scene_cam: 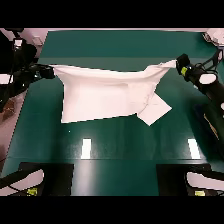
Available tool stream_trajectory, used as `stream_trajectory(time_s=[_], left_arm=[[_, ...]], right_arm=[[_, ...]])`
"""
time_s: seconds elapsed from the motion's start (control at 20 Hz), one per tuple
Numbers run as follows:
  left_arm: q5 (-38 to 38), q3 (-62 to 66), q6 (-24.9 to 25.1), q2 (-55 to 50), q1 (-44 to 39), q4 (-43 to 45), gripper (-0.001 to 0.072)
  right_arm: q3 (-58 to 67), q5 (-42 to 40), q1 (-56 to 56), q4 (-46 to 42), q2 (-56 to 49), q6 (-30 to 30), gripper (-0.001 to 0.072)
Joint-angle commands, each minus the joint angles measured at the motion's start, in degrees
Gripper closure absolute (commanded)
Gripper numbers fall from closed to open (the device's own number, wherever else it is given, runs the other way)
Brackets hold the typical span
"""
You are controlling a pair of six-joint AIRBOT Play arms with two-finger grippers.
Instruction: Fold the shirts.
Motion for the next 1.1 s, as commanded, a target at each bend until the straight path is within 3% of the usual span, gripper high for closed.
stream_trajectory(time_s=[0.0,0.3,0.35,0.4,0.5,0.6,0.65,0.75,0.95,1.05], left_arm=[[4.3,0.1,1.4,-2.5,0.0,-1.4,0.0683],[6.3,0.2,3.2,-3.4,0.0,-1.4,0.0672],[6.4,0.2,4.6,-3.4,0.0,-1.4,0.0442],[6.5,0.2,4.9,-3.4,0.0,-1.4,0.0289],[7.2,0.2,5.4,-3.4,0.0,-1.4,0.0289],[7.7,0.3,4.3,-3.4,0.5,-1.3,0.0153],[5.0,0.8,2.3,-3.3,1.4,-1.3,0.0155],[-7.8,2.4,-4.5,-3.3,5.2,1.1,0.0154],[-43.9,3.7,-24.9,-3.3,13.0,23.4,0.0157],[-53.3,1.9,-33.0,-3.3,13.5,27.8,0.0238]], right_arm=[[6.8,-0.1,0.1,-0.1,-7.0,0.0,0.0685],[17.2,8.9,0.1,-0.2,-14.7,-0.8,0.0684],[18.9,10.5,0.0,-0.1,-15.5,-1.9,0.0681],[20.6,11.8,0.0,-0.1,-16.2,-3.6,0.0625],[22.9,12.9,-0.5,-0.2,-16.7,-6.6,0.0169],[24.7,14.4,-1.7,-0.2,-16.7,-7.1,0.0138],[25.7,16.8,-2.9,-0.2,-16.6,-7.3,0.0138],[28.6,26.2,-7.0,-0.2,-16.6,-11.0,0.0138],[33.1,48.3,-17.5,-0.2,-16.6,-19.3,0.0138],[33.5,55.8,-21.9,-0.2,-16.6,-21.4,0.0138]])
